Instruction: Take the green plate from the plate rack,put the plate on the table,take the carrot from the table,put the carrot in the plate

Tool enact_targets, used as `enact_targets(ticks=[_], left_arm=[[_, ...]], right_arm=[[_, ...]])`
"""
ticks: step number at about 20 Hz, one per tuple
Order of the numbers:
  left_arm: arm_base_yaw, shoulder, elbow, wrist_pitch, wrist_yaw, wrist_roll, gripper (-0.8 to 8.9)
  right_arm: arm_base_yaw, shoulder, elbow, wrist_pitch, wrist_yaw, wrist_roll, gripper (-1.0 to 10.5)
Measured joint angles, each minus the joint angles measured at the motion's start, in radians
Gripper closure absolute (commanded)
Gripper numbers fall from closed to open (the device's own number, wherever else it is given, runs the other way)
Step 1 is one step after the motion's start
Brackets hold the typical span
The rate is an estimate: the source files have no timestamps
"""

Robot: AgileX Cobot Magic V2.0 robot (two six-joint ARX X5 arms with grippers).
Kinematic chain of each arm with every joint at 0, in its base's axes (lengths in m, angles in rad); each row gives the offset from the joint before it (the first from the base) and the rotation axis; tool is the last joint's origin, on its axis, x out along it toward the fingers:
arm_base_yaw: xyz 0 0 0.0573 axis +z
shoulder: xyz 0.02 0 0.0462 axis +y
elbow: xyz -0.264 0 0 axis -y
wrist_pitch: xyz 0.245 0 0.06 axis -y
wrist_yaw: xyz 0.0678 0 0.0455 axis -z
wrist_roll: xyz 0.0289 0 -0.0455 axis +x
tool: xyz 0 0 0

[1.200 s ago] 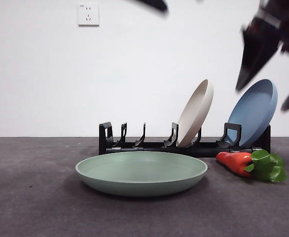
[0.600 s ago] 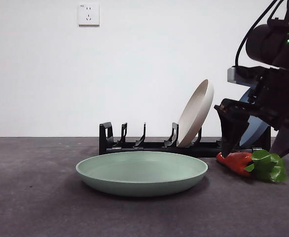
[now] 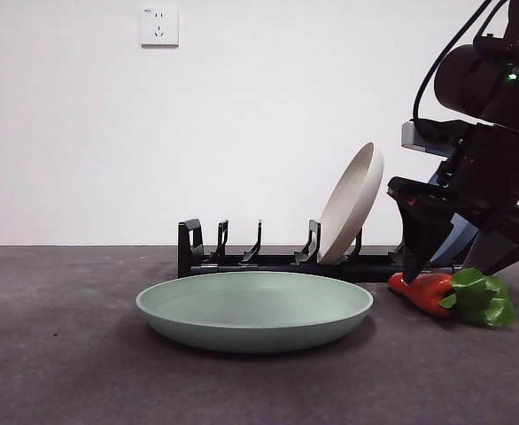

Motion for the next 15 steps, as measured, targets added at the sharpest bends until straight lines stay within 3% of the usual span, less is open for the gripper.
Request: enact_targets(ticks=[4, 9, 12, 15], left_arm=[[0.0, 0.0, 0.0, 0.0, 0.0, 0.0, 5.22], [0.0, 0.0, 0.0, 0.0, 0.0, 0.0, 5.22], [0.0, 0.0, 0.0, 0.0, 0.0, 0.0, 5.22], [0.0, 0.0, 0.0, 0.0, -0.002, 0.0, 5.22]], right_arm=[[0.005, 0.002, 0.0, 0.001, 0.0, 0.015, 7.0], [0.006, 0.055, 0.0, 0.001, 0.001, 0.022, 7.0], [0.01, 0.061, 0.002, 0.011, 0.002, 0.026, 9.2], [0.018, 0.058, 0.002, 0.013, 0.002, 0.026, 9.6]])
